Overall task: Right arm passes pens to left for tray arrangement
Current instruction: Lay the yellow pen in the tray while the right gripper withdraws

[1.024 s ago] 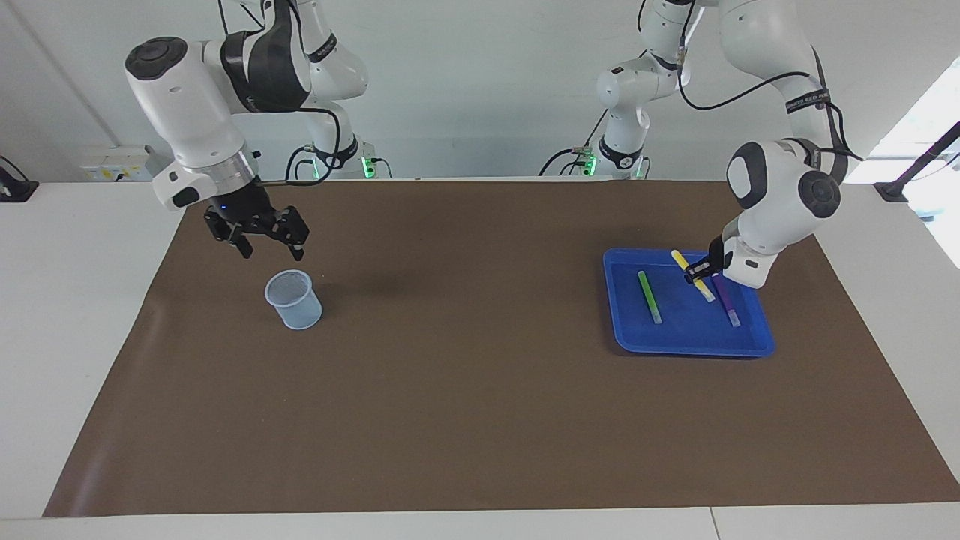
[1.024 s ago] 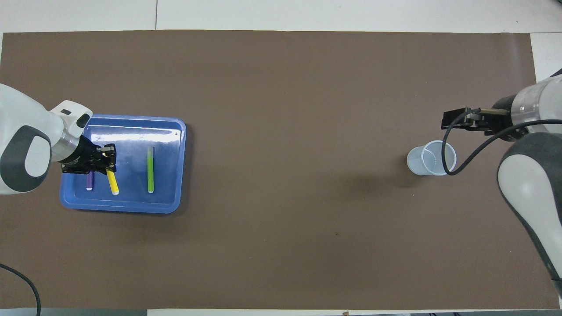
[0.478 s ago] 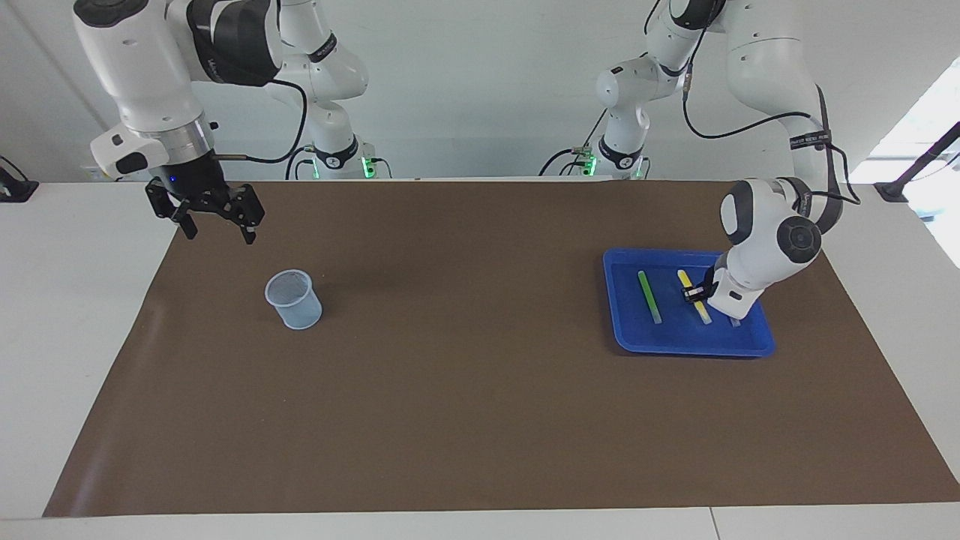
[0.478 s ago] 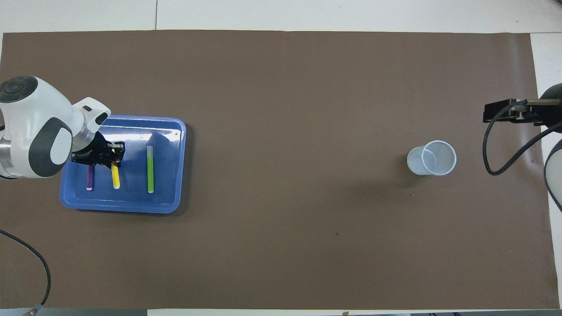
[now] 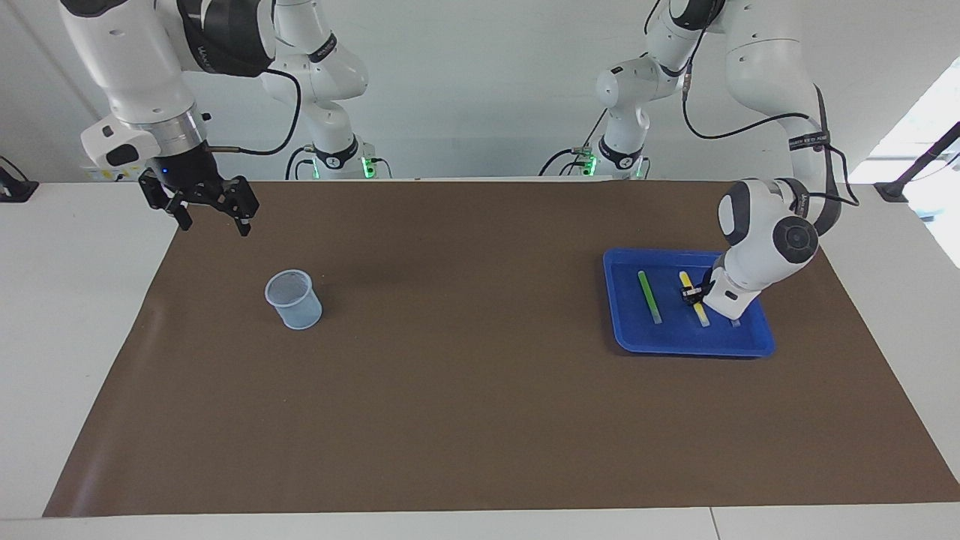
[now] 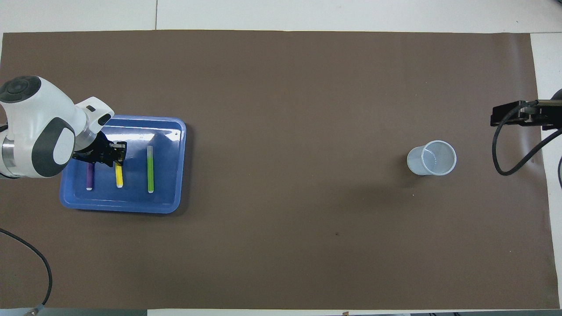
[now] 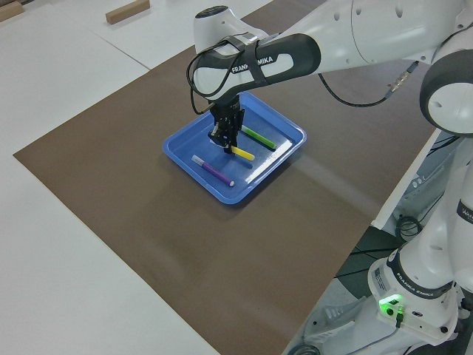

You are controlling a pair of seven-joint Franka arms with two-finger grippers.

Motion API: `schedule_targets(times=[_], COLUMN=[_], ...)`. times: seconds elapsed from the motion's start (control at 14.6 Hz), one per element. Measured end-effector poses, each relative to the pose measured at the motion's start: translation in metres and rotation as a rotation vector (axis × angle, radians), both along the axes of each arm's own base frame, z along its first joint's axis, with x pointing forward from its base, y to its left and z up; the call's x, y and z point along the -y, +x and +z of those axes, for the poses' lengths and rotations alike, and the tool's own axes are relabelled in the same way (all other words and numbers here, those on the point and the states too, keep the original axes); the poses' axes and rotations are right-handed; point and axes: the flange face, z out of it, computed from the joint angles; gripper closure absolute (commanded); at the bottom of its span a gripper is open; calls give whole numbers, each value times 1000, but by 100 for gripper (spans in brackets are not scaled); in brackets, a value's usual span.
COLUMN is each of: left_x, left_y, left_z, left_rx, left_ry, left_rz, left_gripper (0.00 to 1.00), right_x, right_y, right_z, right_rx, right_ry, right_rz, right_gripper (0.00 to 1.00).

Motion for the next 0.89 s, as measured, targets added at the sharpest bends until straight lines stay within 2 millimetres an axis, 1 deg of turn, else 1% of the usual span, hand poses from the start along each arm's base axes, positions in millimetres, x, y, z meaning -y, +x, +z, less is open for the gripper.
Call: schedule_targets(times=[0.2,0.27,0.41,0.68,0.75,0.82,0.89], left_x=[0,0,0,0,0,1,2], left_y=[0,0,0,2,6,10,13], left_z=[0,0,0,4,11,26,48], left_rx=[0,0,1,10,22,28,27], left_ry=[-1,-1,-1,-1,-3,-14,-35], left_rz=[-2,-2,-2,-2,2,16,38], left_gripper=[0,0,0,0,0,0,0], right_x=[17,20,18,6,3,-1,-3], right_y=[-4,-6,-8,-11,-12,-13,-14], right_z=[-2,-1,3,16,18,20,21], right_rx=[-30,-40,-55,-67,-73,-81,-88], right_ry=[1,1,4,28,31,35,41], right_rz=[-15,-18,-17,-3,2,6,8], right_gripper=[0,0,0,0,0,0,0])
